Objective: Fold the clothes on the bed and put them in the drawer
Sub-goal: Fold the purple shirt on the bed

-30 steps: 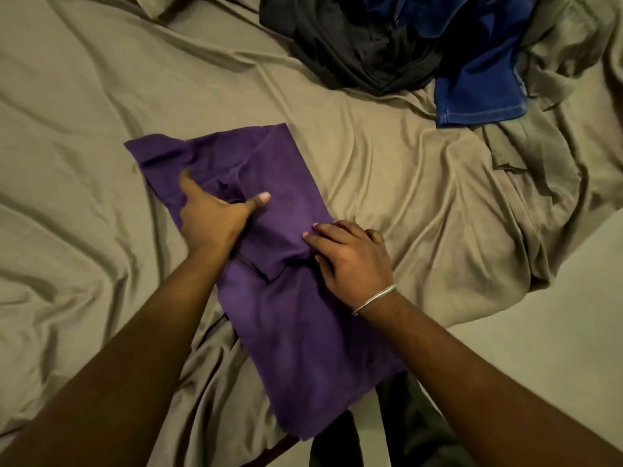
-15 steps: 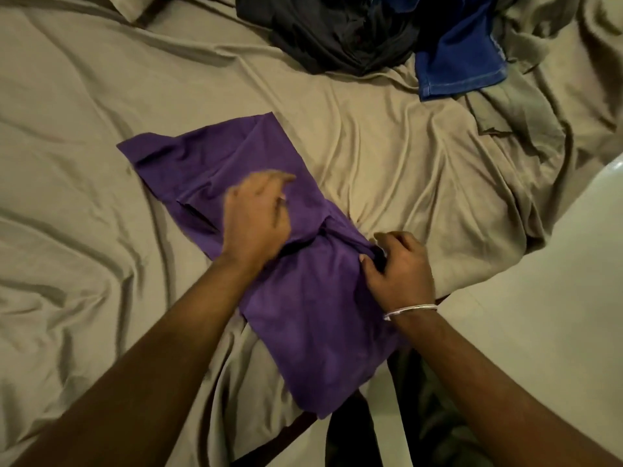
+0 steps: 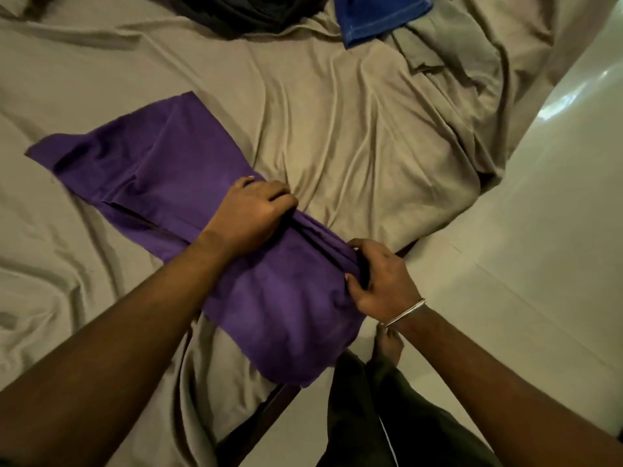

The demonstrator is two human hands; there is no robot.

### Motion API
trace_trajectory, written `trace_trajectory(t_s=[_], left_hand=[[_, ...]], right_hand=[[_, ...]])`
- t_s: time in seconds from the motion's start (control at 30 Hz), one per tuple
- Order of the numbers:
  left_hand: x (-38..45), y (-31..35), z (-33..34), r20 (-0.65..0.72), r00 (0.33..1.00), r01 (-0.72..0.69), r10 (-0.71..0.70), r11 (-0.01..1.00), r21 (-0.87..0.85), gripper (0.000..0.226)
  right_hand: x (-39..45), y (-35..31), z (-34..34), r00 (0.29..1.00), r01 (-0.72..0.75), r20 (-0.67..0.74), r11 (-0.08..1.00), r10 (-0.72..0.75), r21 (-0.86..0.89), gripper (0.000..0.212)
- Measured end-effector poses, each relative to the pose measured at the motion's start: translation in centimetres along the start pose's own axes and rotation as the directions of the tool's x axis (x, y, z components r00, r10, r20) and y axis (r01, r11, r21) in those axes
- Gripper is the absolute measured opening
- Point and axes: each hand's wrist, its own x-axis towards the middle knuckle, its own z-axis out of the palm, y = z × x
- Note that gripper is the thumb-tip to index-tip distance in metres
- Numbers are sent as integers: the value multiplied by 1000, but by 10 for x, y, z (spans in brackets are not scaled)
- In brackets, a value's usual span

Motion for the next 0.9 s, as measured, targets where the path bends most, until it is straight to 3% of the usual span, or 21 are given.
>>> trace_trajectory(t_s=[0.13, 0.27, 0.33, 0.4, 0.53, 0.63, 0.73, 0.9], left_hand=[[-3, 5, 0, -3, 999, 49, -49, 998, 28, 21], [-1, 17, 2, -40, 995, 94, -91, 992, 79, 20], [-1, 20, 3, -55, 998, 44, -38, 993, 112, 24], [-3, 22, 6, -55, 996, -55, 64, 987, 154, 26], [-4, 31, 11, -98, 984, -140, 151, 984, 108, 21], [-2, 37, 12, -135, 981, -123, 135, 988, 93, 15], [0, 39, 19, -87, 981, -169, 175, 983, 73, 29], [5, 53, 29, -131, 941, -307, 311, 950, 49, 23]], right_hand=[[-28, 16, -2, 995, 45, -87, 989, -57, -138, 15], [-54, 36, 6, 997, 29, -67, 988, -39, -152, 32], [-63, 48, 11, 1000, 2, -8, 976, -4, -216, 36], [-69, 57, 17, 1000, -21, -13, 958, 18, -285, 24], [-82, 67, 23, 996, 25, -72, 965, -46, -262, 12], [-92, 73, 28, 993, 28, -111, 984, -49, -177, 22], [-101, 78, 41, 996, -27, -89, 987, 13, -158, 42], [-103, 80, 64, 983, -93, -178, 956, 44, -277, 14]])
